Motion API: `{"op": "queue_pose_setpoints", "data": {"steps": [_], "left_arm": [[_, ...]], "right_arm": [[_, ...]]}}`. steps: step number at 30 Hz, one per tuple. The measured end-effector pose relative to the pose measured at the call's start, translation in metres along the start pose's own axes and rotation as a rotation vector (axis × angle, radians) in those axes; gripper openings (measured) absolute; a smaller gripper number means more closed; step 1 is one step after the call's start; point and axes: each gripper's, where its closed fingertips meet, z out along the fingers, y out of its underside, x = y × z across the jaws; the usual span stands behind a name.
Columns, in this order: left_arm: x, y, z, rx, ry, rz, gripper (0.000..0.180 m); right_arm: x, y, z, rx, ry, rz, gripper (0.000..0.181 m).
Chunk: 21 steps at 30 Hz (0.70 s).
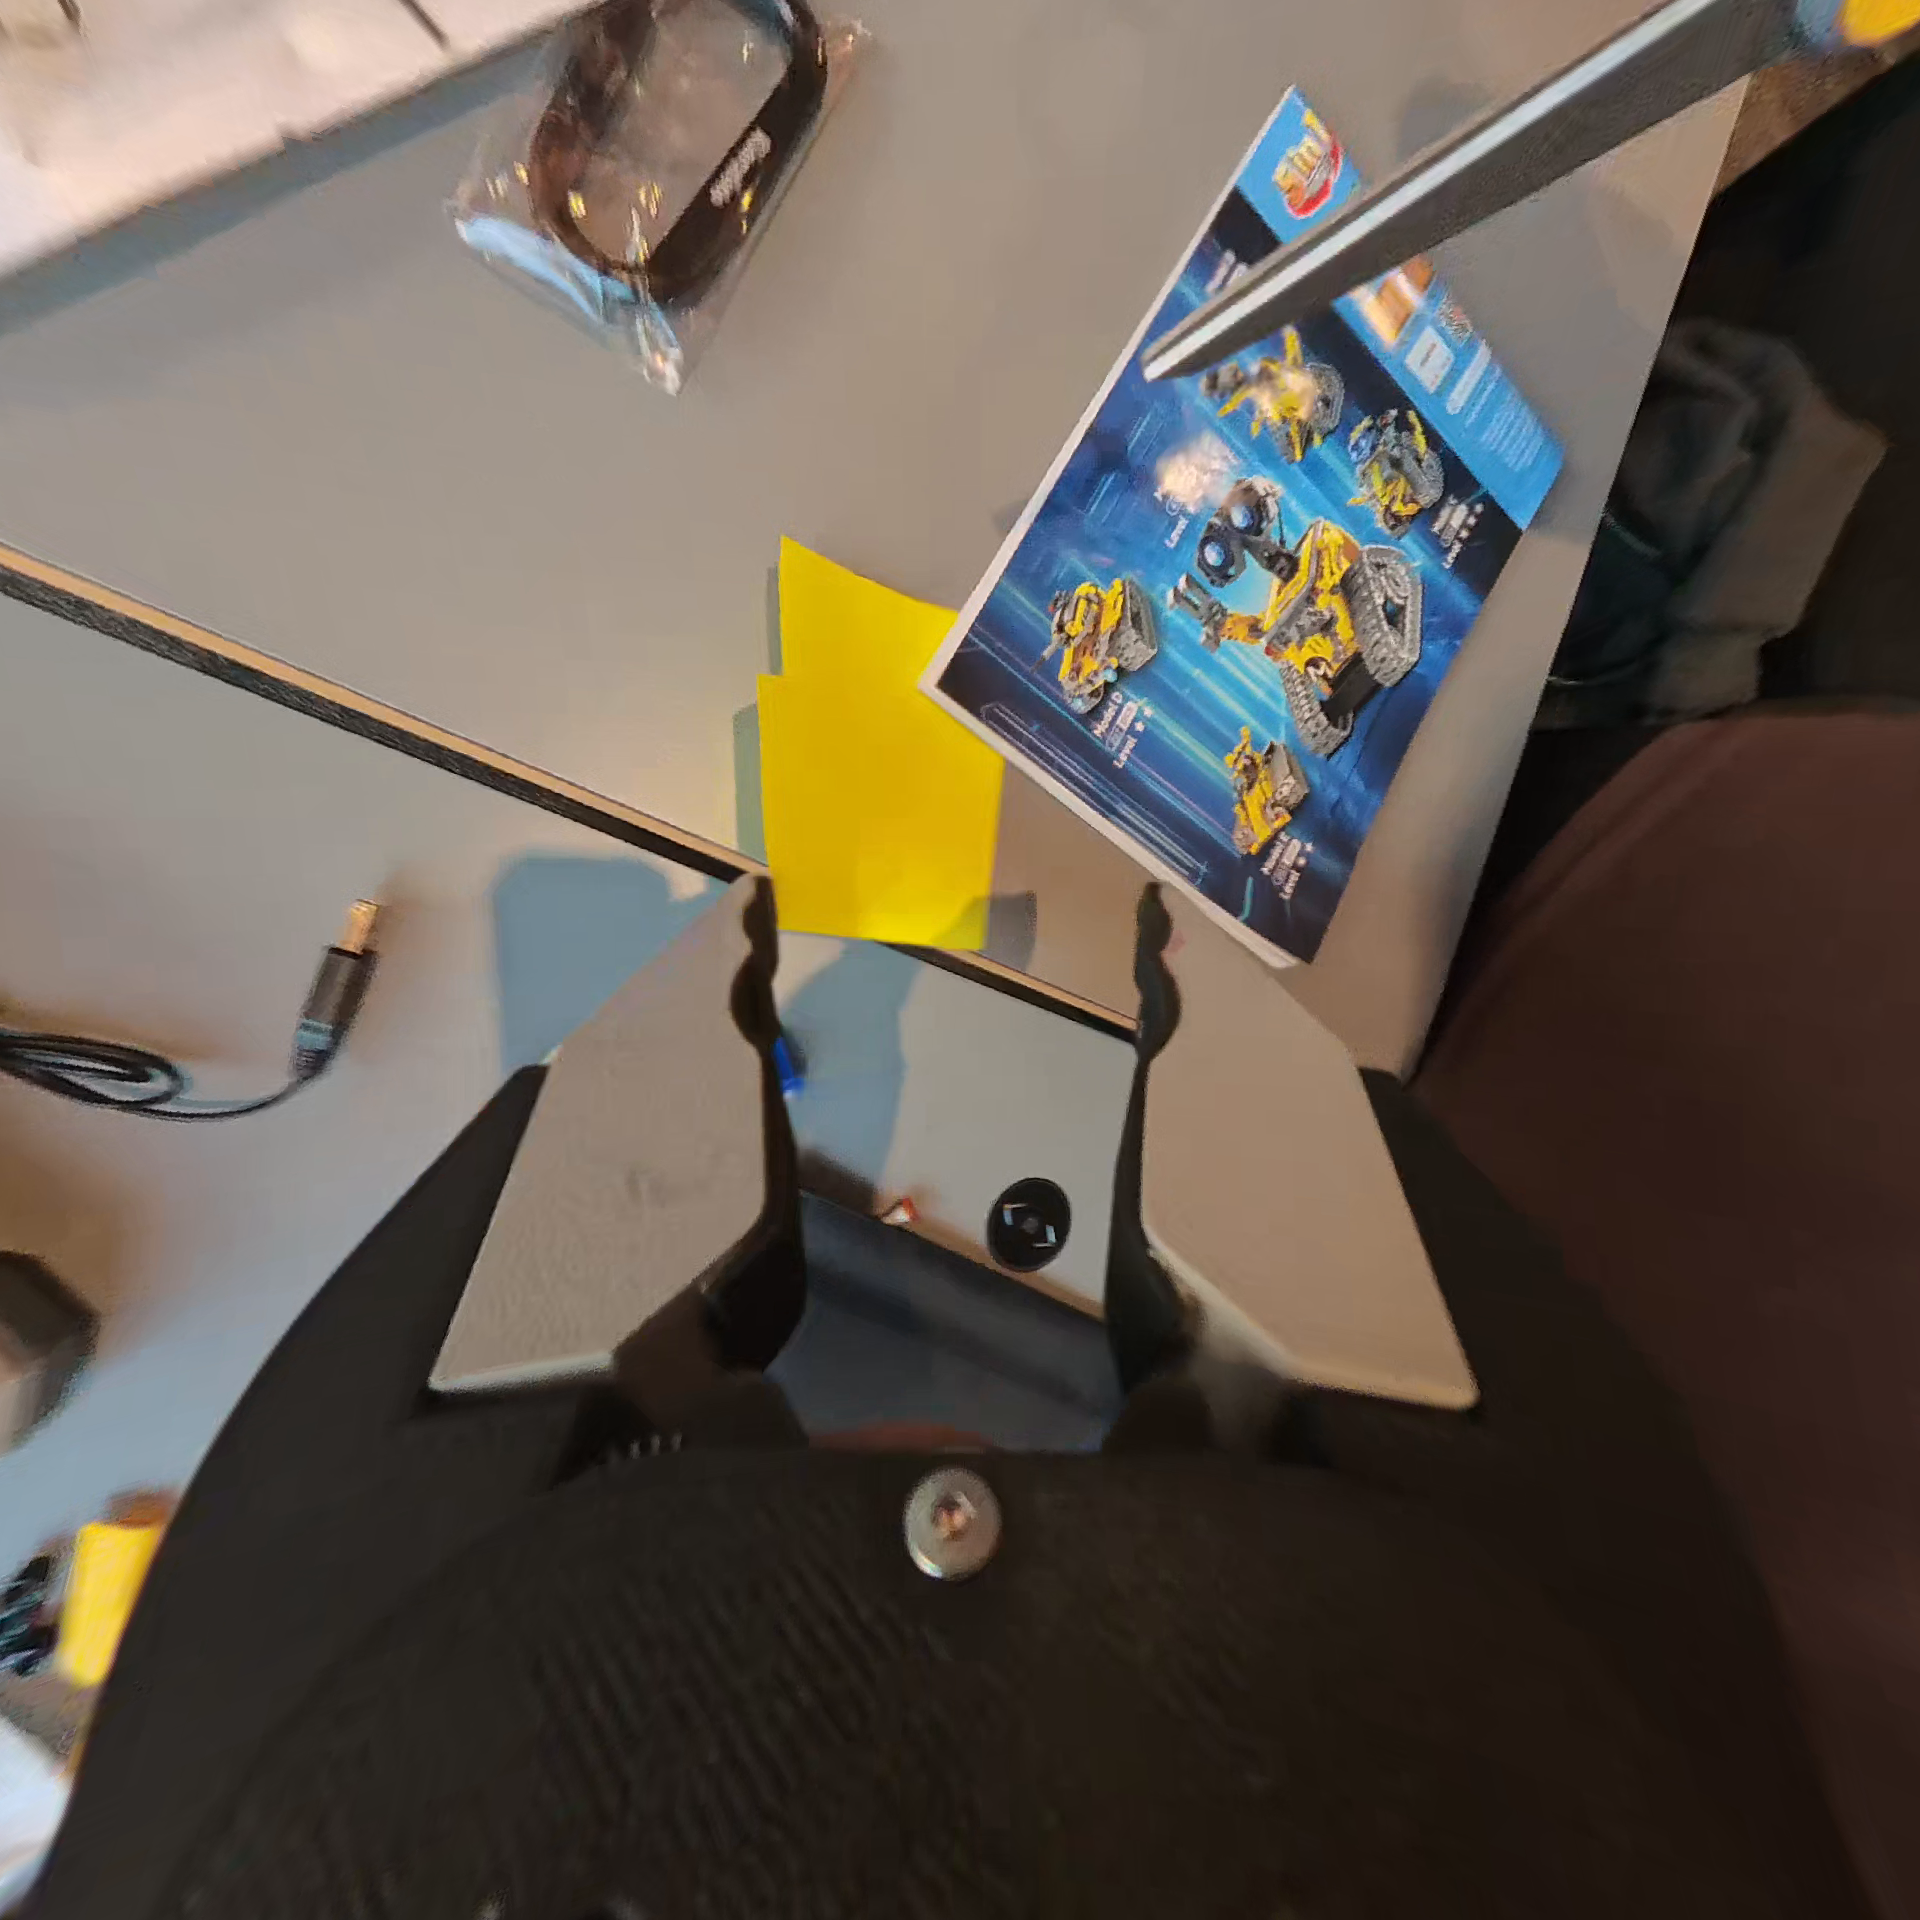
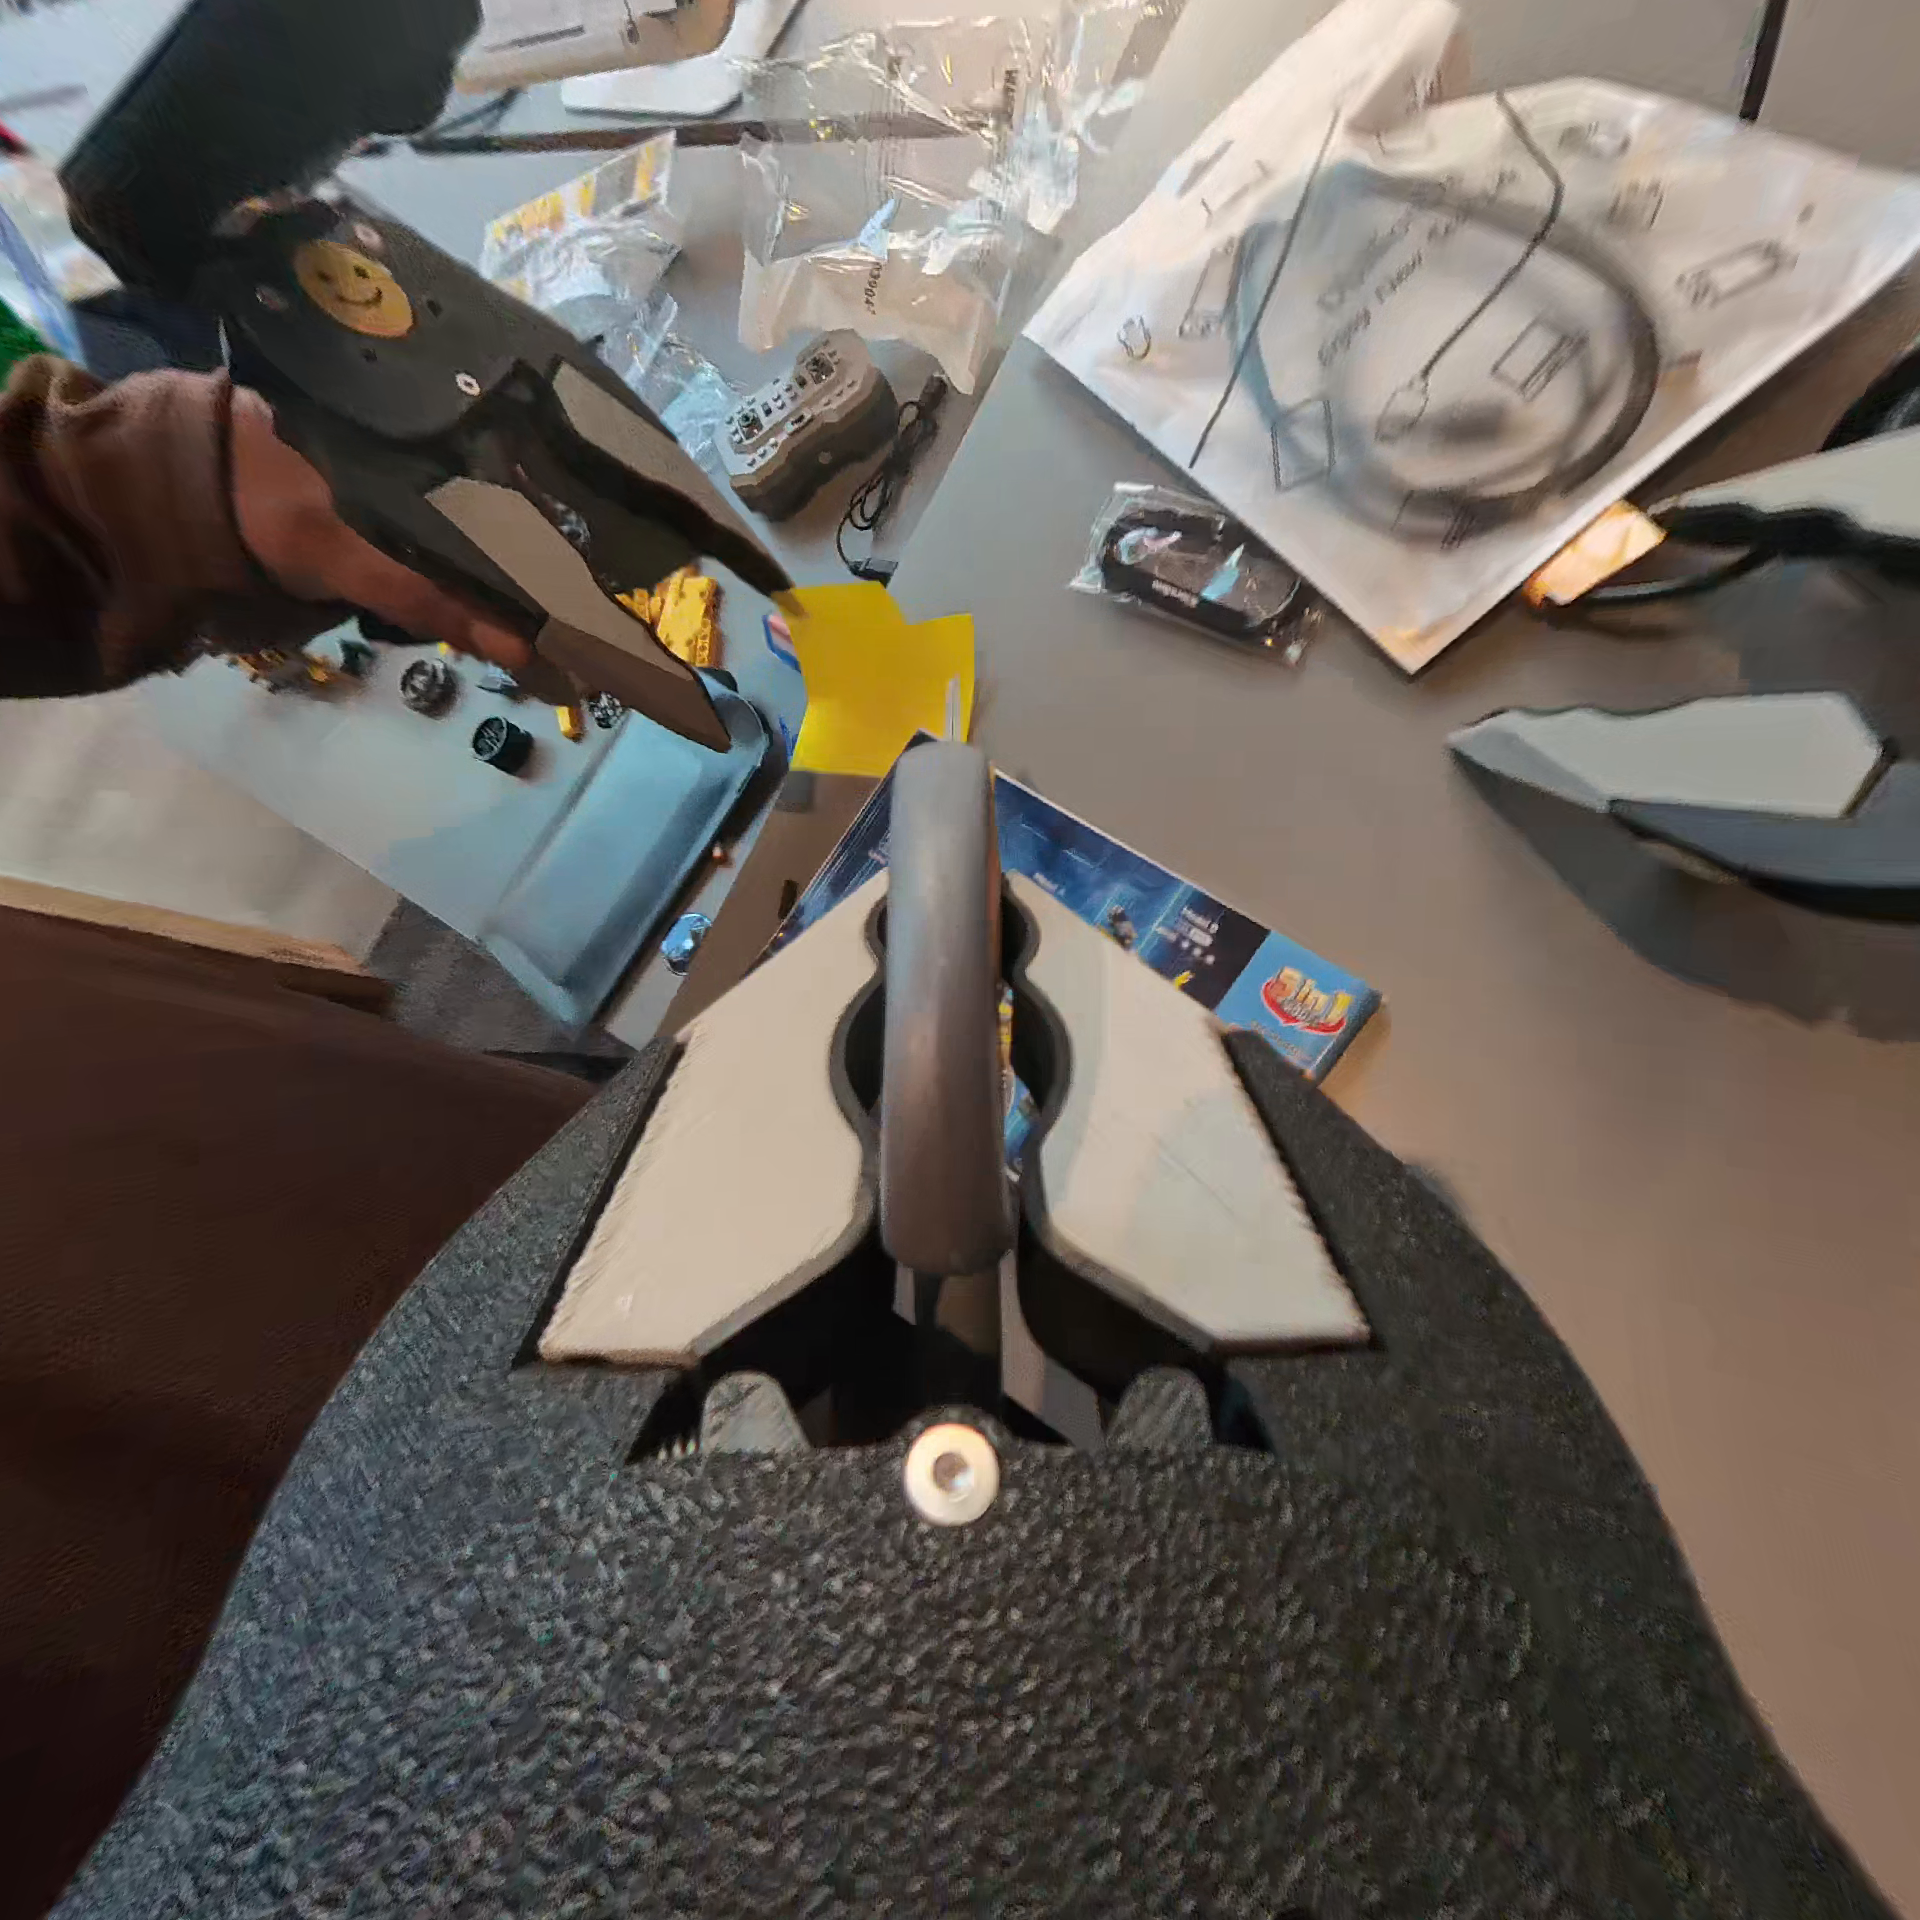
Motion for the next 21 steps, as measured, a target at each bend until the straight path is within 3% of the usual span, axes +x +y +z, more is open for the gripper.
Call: {"op": "queue_pose_setpoints", "data": {"steps": [2, 4, 7, 10, 12, 14, 18, 21], "left_arm": [[0.003, -0.011, -0.011, 0.046, -0.034, 0.094, 0.077], [0.017, -0.024, -0.015, 0.105, 0.016, 0.166, 0.059], [0.042, -0.031, -0.004, 0.112, 0.223, 0.164, 0.046], [0.045, -0.057, -0.006, 0.18, 0.233, 0.203, 0.053], [0.026, -0.067, -0.006, 0.185, 0.186, 0.128, 0.068], [0.019, -0.064, -0.007, 0.155, 0.242, 0.057, 0.071], [0.009, -0.046, -0.01, 0.043, 0.097, 0.305, 0.073], [0.032, -0.064, -0.018, 0.119, 0.069, 0.474, 0.058]], "right_arm": [[-0.005, -0.007, -0.006, 0.0, 0.04, -0.096, 0.013], [-0.004, -0.012, -0.01, 0.004, 0.103, -0.166, 0.014], [-0.003, -0.02, -0.016, 0.034, 0.155, -0.224, 0.014], [-0.002, -0.021, -0.018, 0.019, 0.177, -0.269, 0.014], [-0.002, -0.02, -0.02, 0.018, 0.193, -0.294, 0.012], [-0.003, -0.021, -0.023, 0.018, 0.213, -0.328, 0.012], [-0.014, -0.024, -0.027, 0.027, 0.223, -0.396, 0.014], [-0.021, -0.025, -0.022, 0.029, 0.203, -0.403, 0.014]]}}
